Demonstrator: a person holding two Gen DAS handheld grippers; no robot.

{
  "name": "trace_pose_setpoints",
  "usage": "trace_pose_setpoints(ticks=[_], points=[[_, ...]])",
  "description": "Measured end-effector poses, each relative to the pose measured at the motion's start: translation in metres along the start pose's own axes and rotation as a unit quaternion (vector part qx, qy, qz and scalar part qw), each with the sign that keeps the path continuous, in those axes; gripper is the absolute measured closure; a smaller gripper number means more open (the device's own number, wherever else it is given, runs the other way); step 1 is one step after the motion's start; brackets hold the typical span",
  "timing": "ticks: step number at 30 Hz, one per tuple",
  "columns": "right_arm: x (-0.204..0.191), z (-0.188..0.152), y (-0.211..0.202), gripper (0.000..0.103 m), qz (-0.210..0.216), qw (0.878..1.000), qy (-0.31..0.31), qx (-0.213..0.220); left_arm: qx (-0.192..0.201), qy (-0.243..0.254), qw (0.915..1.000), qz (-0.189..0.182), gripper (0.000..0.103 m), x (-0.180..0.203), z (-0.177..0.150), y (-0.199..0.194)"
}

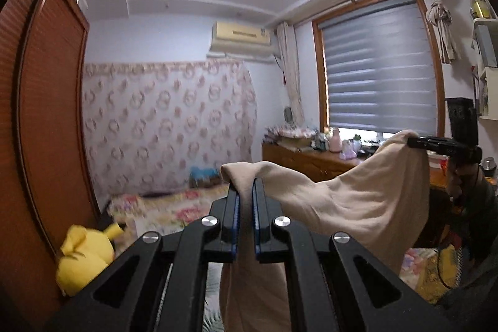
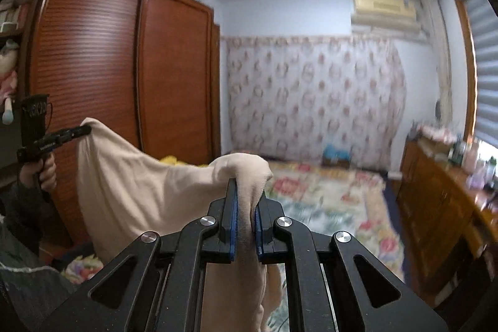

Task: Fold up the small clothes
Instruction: 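Raise the hem high with both tools and carry it over the collar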

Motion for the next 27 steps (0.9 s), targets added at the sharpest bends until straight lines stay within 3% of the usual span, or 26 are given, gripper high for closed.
trace_pose_setpoints(ticks=[7,11,15,20,27], points=[[-0.004,0.082,-0.019,0.097,-0.037,0.997,-0.064,0.04,0.058,0.023,0.9973,0.04,0.099,-0.02,0.065,0.0],[0.003,0.115,-0.019,0.097,-0.06,0.993,-0.083,0.05,0.063,0.027,0.9959,0.059,0.099,-0.032,0.078,0.013],[0.017,0.127,-0.001,0.097,-0.088,0.991,-0.097,0.032,0.048,0.033,0.9955,0.074,0.099,-0.04,0.073,0.048],[0.051,0.114,0.047,0.097,-0.112,0.989,-0.101,-0.014,0.007,0.026,0.9965,0.079,0.099,-0.044,0.038,0.111],[0.125,0.04,0.139,0.097,-0.105,0.989,-0.066,-0.077,-0.061,0.018,0.9934,0.095,0.099,-0.052,-0.039,0.218]])
Point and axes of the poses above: each gripper's, at about its wrist camera, not at the fingertips, and y roughly the way its jaws point, x to its right, z to its top, the point moved 3 cm from there along y, roughly the way its jaws point, and after that the axes turned 15 degrees about z, right-handed, at the moved point
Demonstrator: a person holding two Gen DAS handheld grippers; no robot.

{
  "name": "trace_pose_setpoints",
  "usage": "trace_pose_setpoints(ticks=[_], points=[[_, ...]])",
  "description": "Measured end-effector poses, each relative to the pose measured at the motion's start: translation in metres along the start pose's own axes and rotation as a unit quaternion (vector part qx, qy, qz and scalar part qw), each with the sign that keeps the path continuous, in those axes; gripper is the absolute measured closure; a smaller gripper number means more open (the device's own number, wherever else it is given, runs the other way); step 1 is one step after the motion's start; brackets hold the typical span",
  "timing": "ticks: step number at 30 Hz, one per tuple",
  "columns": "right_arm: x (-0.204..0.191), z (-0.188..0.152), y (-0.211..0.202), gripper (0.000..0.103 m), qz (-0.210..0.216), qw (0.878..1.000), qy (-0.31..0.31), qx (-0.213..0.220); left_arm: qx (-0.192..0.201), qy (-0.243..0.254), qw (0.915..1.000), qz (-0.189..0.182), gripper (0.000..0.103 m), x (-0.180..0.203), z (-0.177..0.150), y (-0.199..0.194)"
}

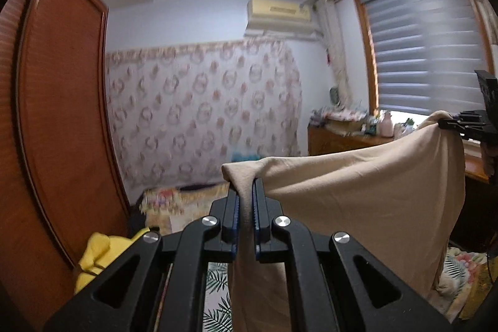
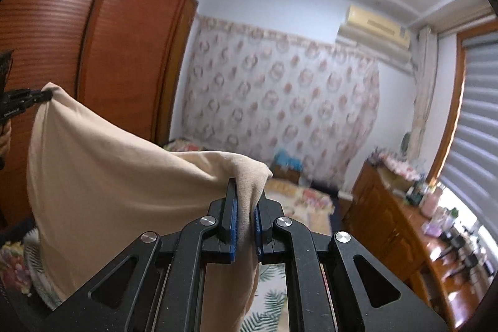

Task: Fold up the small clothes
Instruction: 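Raise the hem high with both tools and carry it over the collar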

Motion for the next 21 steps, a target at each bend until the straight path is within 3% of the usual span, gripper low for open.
trace_pose_setpoints(ticks=[11,21], points=[[0.066,-0.073,0.164,0.097,0.016,0.994,0.052,-0.092,-0.098,0.027,0.9948,0.007,0.099,0.034,-0.056,0.129],[0.128,-0.151,0.295,0.097,0.04,0.975,0.107,-0.192,-0.209,0.043,0.9769,-0.007,0.099,0.062,-0.127,0.249]])
Point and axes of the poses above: each gripper's, at about its wrist camera, not at the fingertips, and y roughly the way its jaws point, x to its right, z to its top, the point moved 3 cm from there along y, roughly the way its jaws point, and after that the axes turned 15 degrees about z, right-handed, at the moved point
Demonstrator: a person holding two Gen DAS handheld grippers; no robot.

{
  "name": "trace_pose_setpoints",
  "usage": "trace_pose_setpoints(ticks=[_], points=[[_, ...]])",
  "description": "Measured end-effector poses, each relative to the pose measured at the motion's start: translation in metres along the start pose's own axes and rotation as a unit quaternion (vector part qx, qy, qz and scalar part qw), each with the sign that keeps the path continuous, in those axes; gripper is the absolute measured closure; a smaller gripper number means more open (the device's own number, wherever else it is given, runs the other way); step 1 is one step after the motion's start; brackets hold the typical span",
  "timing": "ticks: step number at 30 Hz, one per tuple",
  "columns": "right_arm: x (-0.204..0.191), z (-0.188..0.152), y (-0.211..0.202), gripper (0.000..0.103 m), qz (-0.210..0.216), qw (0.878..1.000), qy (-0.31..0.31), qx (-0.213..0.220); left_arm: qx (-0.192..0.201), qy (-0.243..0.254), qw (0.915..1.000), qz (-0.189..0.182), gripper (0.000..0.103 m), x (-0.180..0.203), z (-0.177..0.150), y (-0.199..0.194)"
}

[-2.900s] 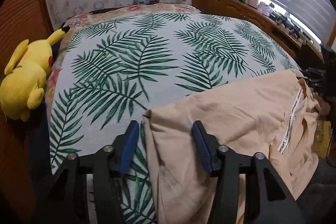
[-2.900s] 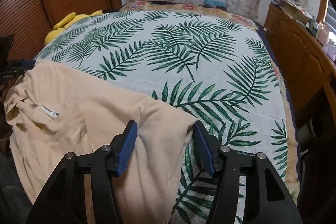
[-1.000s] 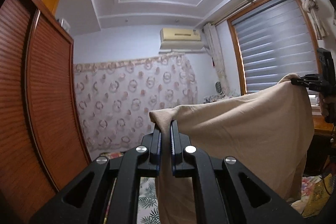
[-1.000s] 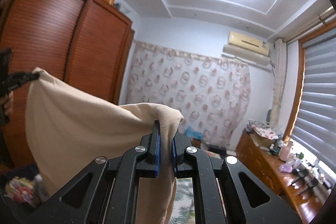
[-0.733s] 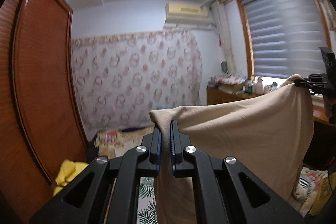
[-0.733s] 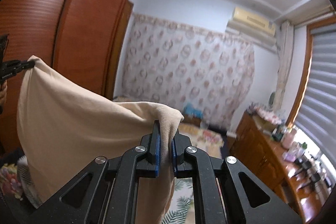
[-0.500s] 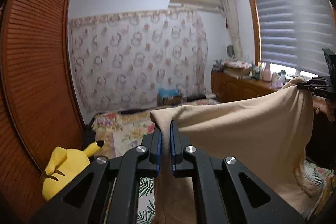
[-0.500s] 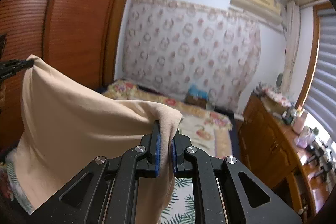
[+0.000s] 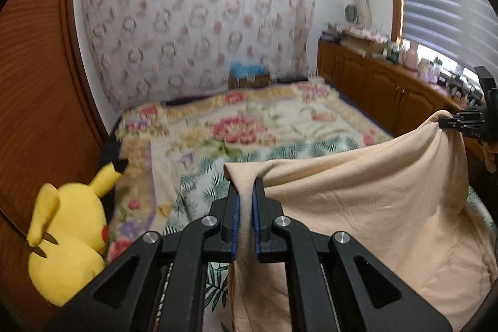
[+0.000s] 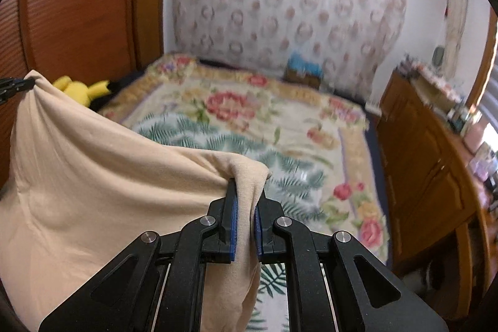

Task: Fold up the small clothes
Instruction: 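Raise the hem high with both tools and carry it over the collar, then lower the hem onto the shirt and open both tools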

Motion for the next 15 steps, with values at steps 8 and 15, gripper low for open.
trace_pose_setpoints(ticks=[8,15], points=[[0.028,-0.025,0.076,0.097,0.015,0.998,0.026,-0.058,-0.063,0.002,0.9979,-0.015,0.097,0.01,-0.019,0.052],[0.03,-0.033,0.085,0.089,0.004,0.997,0.049,-0.061,-0.093,0.012,0.9951,-0.03,0.069,0.006,-0.033,0.048]])
Point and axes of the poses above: each gripper's, at about its wrist camera, not at the fingertips, and y roughly the way its jaws point, x to its right, z to its top, the point moved 3 cm from there along y, roughly the way its jaws point, and after that the axes turned 15 degrees about z, right-handed, at the moved point
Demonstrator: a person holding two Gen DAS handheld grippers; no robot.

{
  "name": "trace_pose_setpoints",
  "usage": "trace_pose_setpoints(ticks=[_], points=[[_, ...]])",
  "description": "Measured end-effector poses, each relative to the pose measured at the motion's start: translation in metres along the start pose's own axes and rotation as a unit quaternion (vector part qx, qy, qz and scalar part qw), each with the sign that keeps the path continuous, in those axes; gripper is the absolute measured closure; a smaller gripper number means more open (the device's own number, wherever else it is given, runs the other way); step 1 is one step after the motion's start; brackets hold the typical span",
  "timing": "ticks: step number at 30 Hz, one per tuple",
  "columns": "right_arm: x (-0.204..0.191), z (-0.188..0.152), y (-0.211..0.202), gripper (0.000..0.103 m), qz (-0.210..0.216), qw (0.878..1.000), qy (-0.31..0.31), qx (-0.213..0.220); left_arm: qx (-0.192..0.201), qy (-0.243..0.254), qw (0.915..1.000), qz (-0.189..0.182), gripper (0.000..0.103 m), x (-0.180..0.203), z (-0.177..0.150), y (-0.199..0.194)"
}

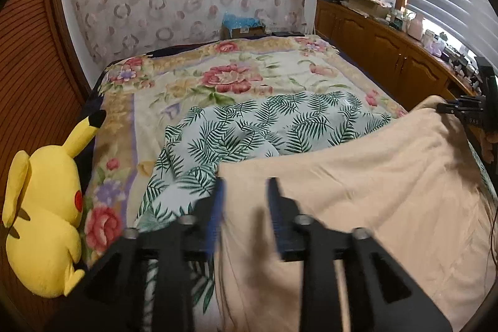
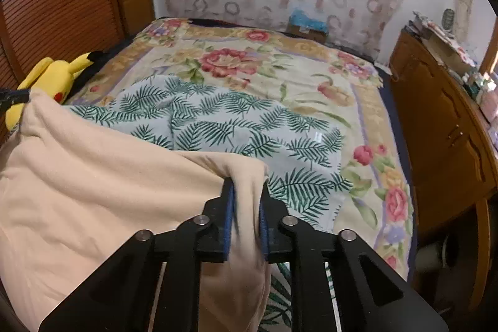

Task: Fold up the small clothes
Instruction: 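Lower the hem onto the shirt and open both tools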

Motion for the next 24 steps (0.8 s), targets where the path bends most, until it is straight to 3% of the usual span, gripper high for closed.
trace_pose_setpoints(ticks=[4,8,12,14,16,24], points=[[-0.005,-0.011,-0.015,0.079,0.001,1.0,0.012,0.012,0.002,-0.012,0.9999,-0.005,0.059,-0.007,-0.017,-0.019],[-0.017,-0.032,-0.047,0.079,0.001,0.999,0.018,0.047,-0.007,-0.026,0.9996,-0.01,0.051,-0.008,-0.048,-0.04],[-0.03,-0.063,-0.073,0.076,0.018,0.997,0.036,0.06,-0.018,-0.031,0.9993,-0.005,0.05,-0.006,-0.076,-0.051],[-0.036,-0.079,-0.082,0.06,0.025,0.997,0.044,0.057,-0.028,-0.037,0.9989,-0.003,0.05,-0.005,-0.087,-0.053],[-0.039,-0.094,-0.088,0.054,0.026,0.997,0.058,0.053,-0.04,-0.043,0.9983,0.001,0.05,-0.004,-0.099,-0.054],[-0.053,-0.133,-0.088,0.053,0.04,0.996,0.083,0.019,-0.064,-0.053,0.9965,0.01,0.05,0.0,-0.129,-0.048]])
Point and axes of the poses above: each gripper's, at about its wrist camera, not at the fingertips, and y roughly the way its jaws point, x to its right, z to its top, the point moved 3 cm from there along y, roughly the way its jaws point, and after that the axes turned 15 degrees about z, right-handed, at the moved point
